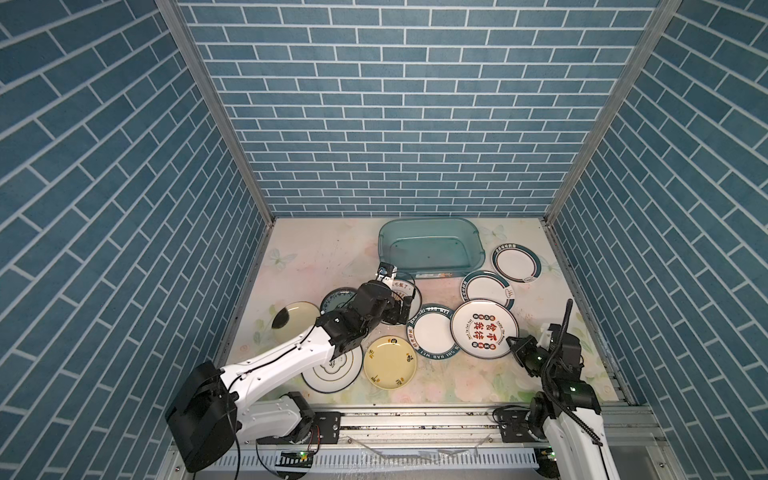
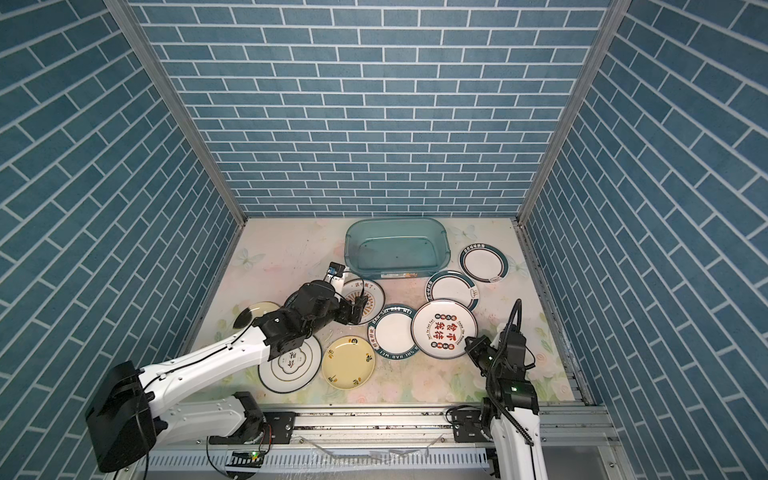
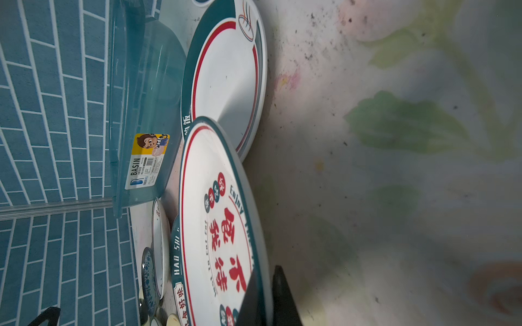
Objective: Place the plates into the plastic bin on the countertop
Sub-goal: Pick up the plate from the middle-right of the table.
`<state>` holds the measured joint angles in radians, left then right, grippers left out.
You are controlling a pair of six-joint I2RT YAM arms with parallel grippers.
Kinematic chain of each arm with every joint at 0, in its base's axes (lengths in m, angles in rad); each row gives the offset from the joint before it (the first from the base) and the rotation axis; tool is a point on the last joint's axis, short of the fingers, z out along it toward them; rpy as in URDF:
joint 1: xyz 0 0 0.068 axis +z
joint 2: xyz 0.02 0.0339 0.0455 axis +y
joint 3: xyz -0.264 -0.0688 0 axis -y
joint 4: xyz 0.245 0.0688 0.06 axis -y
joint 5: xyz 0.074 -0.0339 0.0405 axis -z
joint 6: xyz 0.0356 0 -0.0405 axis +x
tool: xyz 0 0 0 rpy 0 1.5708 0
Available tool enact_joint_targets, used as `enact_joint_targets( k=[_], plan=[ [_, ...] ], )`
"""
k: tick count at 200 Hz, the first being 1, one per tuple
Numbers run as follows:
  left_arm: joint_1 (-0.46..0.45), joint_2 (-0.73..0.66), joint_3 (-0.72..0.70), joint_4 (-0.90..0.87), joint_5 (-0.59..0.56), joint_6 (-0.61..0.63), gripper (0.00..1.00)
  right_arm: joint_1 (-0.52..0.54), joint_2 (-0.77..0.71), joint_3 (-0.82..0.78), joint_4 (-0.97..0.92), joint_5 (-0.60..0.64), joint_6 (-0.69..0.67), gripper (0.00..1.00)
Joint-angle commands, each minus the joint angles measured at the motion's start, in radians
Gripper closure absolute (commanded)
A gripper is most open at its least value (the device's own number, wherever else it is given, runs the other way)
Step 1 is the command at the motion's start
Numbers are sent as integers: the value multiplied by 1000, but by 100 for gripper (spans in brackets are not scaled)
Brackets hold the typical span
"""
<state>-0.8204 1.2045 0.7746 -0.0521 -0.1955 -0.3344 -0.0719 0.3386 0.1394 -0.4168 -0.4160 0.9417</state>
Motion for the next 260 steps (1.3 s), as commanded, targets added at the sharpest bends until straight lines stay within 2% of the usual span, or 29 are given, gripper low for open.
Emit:
enact_joint_targets(
  k=[1,92,151,207,260],
  plan=[
    [-2,-10,17,-8,18,-21,0,3,-7,-14,-108,-55,5,100],
    [-2,21,32,38,130,-92,0,3,44,142,-25,-140,14,100],
    [-2,12,40,40,133,-93,0,4,127,234,-5,-145,-22,100],
    [10,-6,62,20,147,-69,0,5,333,377,126,-165,-59,100],
    [147,-51,-9,152,343,-190,0,52,593,584,228,-143,-129,100]
  ],
)
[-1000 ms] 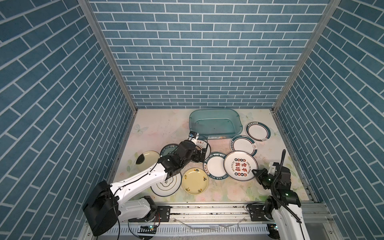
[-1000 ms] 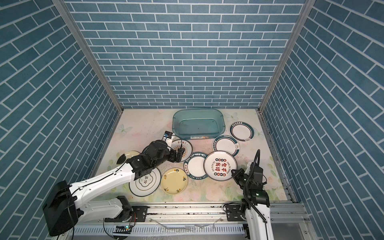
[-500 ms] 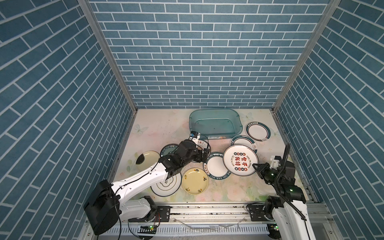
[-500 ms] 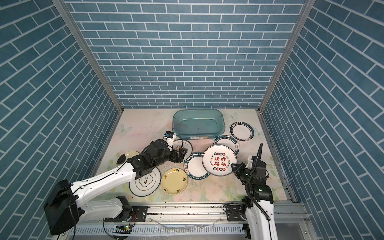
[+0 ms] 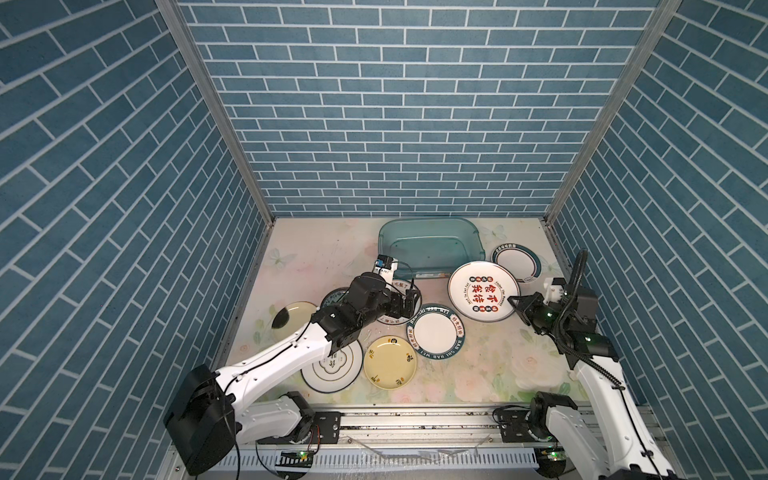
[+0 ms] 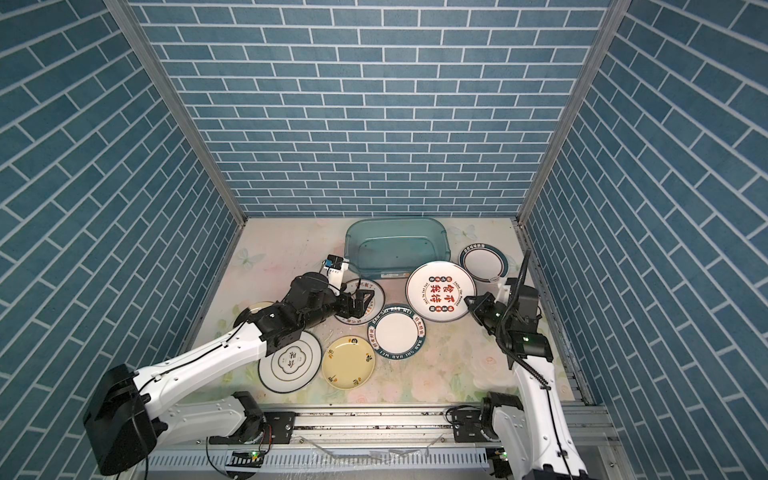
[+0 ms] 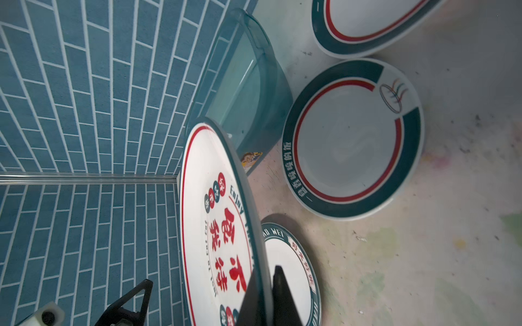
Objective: Place the plates into the plastic bin on the countertop
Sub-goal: Pick up the plate from the middle-right of the table, then place the plate in the plastic bin.
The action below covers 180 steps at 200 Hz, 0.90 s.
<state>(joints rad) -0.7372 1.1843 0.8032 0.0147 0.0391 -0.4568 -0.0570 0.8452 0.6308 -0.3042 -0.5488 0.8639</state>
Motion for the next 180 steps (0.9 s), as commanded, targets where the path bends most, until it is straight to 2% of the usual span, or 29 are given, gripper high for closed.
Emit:
enact_joint_targets(
  k=[1,44,118,139,159,180],
  plan=[
    [66,-31,-39,88,113,-69,0,40,92,98,117,-8,-52,100],
    [204,-55,-85,217,319,-170,0,140,335,308,137,44,-147,100],
    [335,-24,-98,277,523,-219,0,241,783,653,246,2,-161,100],
    [354,-27,-100,283,543,-220,1,261,908,775,220,7,-174,100],
    [361,-57,-101,239,497,-185,0,284,1007,867,166,51,-192,100],
    [361,-101,-126,184,446,-136,0,299,1067,896,181,84,-177,100]
  ],
)
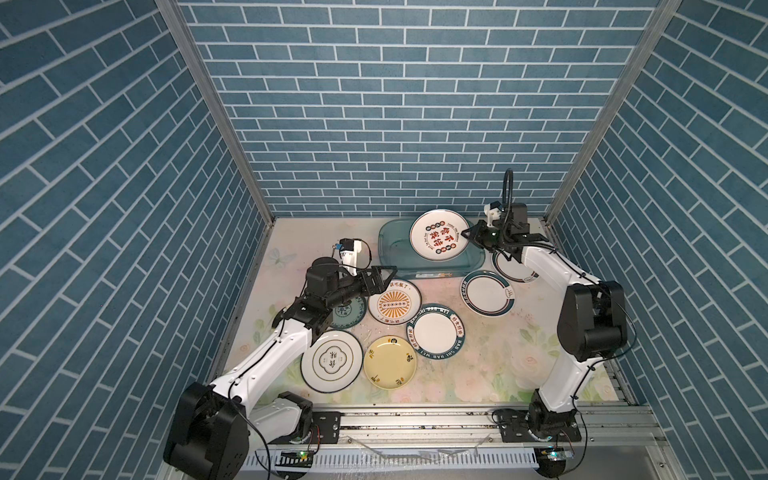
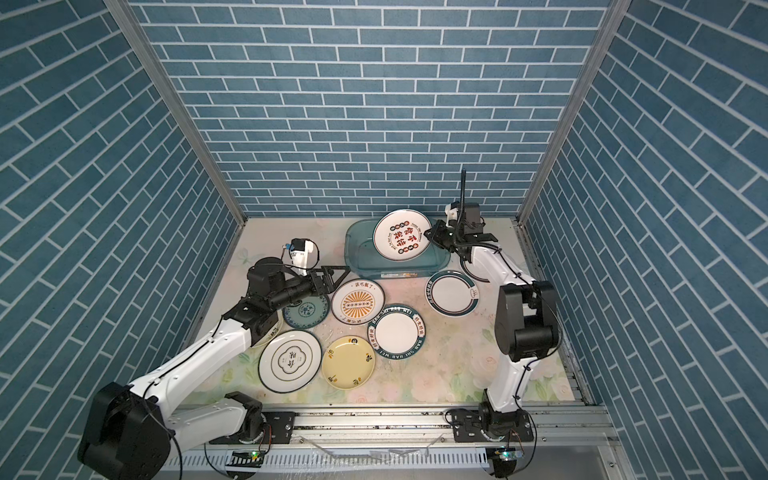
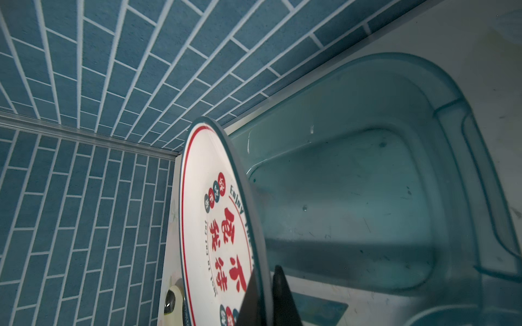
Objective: Place the plates into the plastic bin on the countertop
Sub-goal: Place the plate in the plastic bin.
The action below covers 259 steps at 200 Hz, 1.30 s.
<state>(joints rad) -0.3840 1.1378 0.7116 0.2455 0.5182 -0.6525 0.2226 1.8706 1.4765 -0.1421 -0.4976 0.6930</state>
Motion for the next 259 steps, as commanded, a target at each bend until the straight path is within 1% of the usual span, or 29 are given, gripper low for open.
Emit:
enact_joint_targets(
  k=[1,32,88,117,129,132,159,227,259],
  plan=[
    [8,-56,-34,-51,-37,62,0,20,44,52,19,34,-6,100],
    [7,-114,-31,-145,-109,129,0,53,113,123,-36,76,-22,100],
    [8,-169,-40,-211,-187,170,0,112,230,249,-101,146,-28,100],
    [7,-187,-37,-240,-210,184,0,135,302,338,-171,178,-39,100],
    [7,-197,-40,-246,-223,186,0,141,315,364,-182,184,-37,100],
    [7,-199,-39,-249,-226,188,0,141,345,370,-185,185,-37,100],
    [8,-207,-36,-265,-242,195,1,147,404,434,-218,196,-30,100],
    [7,-207,-27,-285,-257,205,0,149,526,579,-242,220,22,100],
    [7,-216,-25,-302,-277,215,1,149,583,671,-287,211,29,100]
  ],
)
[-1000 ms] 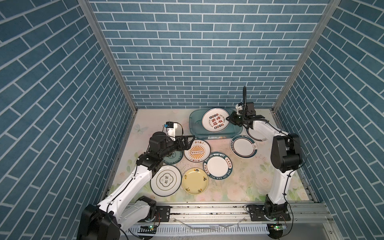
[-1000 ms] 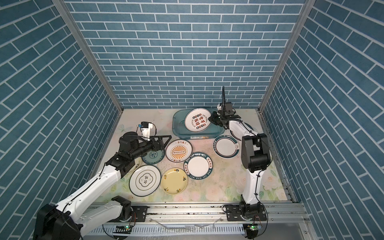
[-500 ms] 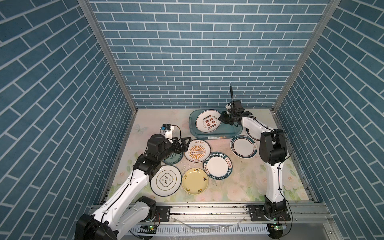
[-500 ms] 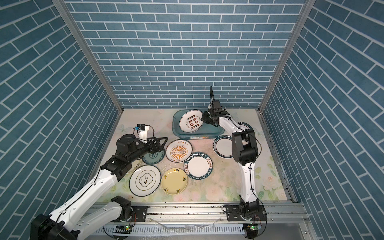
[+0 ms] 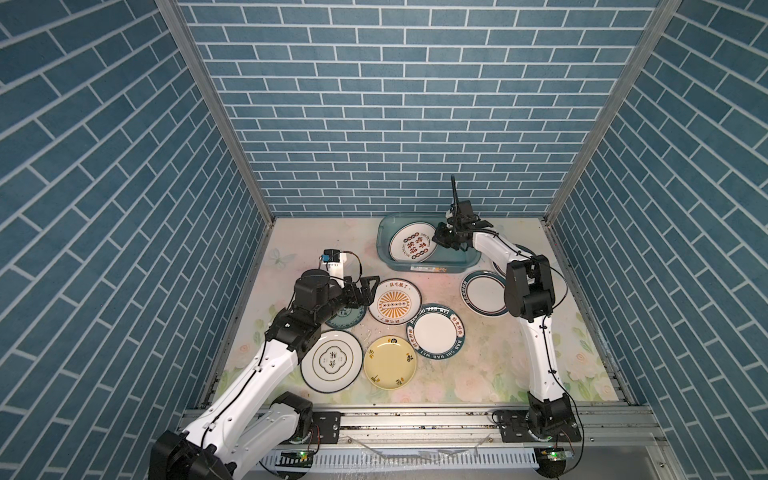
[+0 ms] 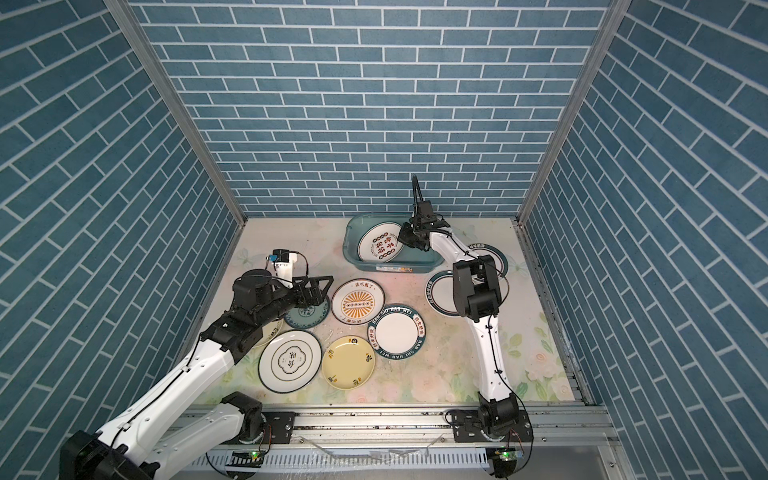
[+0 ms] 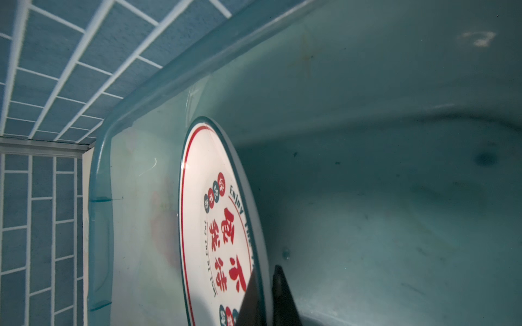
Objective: Place the plates into the plastic bin on the countertop
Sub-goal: Place the plate in the plastic bin.
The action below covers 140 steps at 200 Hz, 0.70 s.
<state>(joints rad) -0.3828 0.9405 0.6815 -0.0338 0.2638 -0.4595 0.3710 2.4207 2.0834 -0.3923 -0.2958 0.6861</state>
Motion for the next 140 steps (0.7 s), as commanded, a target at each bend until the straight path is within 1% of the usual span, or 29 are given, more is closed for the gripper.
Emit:
enact_joint_targets(
  k=[1,8,19,63,83,100,134,140],
  plan=[
    [6,-19,5,-23,-23,23,1,1,33,65,-38,9,36,100],
    [7,-18,6,-24,-26,25,0,1,31,65,-43,7,33,100],
    [7,-18,6,-26,-28,24,0,1,25,56,-43,10,29,94],
    [7,-9,8,-26,-29,25,0,1,-23,45,-99,33,-35,54],
    [6,-10,8,-26,-32,26,0,0,-57,42,-124,42,-69,42],
    [6,-9,8,-29,-35,26,0,1,-96,37,-151,57,-98,36],
    [7,-7,12,-37,-43,19,0,-4,-220,-43,-150,80,-128,34],
    [6,-6,12,-38,-45,18,0,-7,-271,-69,-146,79,-128,34]
  ],
)
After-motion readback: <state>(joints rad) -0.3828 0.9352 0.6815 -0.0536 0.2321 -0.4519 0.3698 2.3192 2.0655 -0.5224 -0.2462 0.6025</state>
